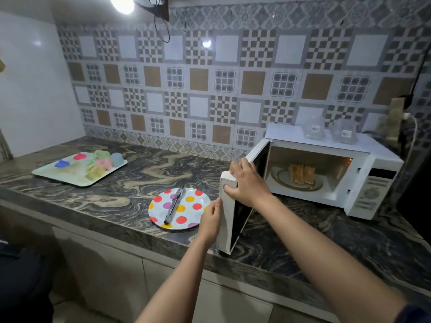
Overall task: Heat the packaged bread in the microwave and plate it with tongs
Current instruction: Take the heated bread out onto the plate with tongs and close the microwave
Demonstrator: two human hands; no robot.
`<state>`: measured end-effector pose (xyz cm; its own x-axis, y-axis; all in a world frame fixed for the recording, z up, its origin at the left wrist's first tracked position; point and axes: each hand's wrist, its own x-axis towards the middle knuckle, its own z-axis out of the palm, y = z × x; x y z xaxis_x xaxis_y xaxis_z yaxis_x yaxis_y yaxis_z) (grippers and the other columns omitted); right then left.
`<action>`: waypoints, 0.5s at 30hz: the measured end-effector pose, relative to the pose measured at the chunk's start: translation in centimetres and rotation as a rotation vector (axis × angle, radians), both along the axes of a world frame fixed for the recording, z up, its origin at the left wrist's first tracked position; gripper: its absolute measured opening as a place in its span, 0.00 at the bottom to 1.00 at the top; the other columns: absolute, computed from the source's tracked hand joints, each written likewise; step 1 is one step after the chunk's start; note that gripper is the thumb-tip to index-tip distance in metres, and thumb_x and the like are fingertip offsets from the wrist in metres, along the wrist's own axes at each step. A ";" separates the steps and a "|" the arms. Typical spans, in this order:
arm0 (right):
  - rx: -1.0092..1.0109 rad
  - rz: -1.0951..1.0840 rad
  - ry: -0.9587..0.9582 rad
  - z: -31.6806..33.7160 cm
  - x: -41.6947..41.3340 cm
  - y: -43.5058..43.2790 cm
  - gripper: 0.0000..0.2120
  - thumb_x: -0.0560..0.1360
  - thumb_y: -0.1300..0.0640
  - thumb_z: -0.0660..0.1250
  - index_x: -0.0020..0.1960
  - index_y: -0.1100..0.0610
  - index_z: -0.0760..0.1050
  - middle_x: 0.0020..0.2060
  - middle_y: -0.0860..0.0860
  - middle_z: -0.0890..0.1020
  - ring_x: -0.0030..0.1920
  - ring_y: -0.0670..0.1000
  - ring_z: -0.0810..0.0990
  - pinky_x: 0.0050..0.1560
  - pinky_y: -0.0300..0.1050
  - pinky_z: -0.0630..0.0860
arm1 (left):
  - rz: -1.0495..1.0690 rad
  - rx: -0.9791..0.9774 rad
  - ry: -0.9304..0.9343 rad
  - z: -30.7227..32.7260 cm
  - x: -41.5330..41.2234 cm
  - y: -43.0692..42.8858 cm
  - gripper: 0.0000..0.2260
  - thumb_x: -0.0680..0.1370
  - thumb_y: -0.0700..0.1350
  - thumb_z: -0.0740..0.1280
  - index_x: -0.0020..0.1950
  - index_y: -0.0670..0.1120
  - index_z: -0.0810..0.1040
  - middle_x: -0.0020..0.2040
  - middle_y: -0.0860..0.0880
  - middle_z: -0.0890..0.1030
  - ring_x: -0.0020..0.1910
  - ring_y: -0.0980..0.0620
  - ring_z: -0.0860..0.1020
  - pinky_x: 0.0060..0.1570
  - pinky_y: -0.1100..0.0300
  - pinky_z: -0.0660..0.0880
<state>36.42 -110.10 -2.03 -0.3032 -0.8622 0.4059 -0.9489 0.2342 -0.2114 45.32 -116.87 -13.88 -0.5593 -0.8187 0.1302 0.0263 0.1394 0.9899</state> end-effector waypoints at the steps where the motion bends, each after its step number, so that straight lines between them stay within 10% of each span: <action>1: -0.010 -0.026 -0.012 0.0 0.2 -0.3 0.17 0.70 0.50 0.67 0.51 0.58 0.67 0.51 0.54 0.69 0.56 0.56 0.68 0.52 0.50 0.72 | -0.041 0.012 0.002 -0.3 0.1 -0.5 0.10 0.82 0.51 0.53 0.55 0.53 0.73 0.52 0.57 0.77 0.54 0.59 0.74 0.55 0.61 0.70; 9: 0.260 -0.203 -0.041 3.0 1.5 -2.2 0.19 0.66 0.51 0.70 0.51 0.56 0.67 0.48 0.50 0.65 0.53 0.52 0.65 0.47 0.45 0.66 | -0.420 0.024 -0.120 -3.1 0.1 -6.3 0.31 0.67 0.74 0.60 0.42 0.45 0.77 0.41 0.50 0.78 0.43 0.52 0.75 0.45 0.52 0.69; 15: 0.562 -0.391 0.034 5.1 4.2 -4.9 0.16 0.70 0.59 0.67 0.56 0.57 0.70 0.56 0.54 0.67 0.58 0.55 0.68 0.53 0.50 0.74 | -0.563 -0.260 -0.311 -1.1 2.1 -10.4 0.15 0.75 0.57 0.62 0.43 0.48 0.81 0.42 0.50 0.82 0.43 0.53 0.78 0.48 0.54 0.74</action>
<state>40.63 -115.05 3.03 -0.6303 -0.7743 -0.0562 -0.7761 0.6266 0.0709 47.45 -127.26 -15.00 -0.9331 -0.3563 0.0481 -0.1146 0.4217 0.8994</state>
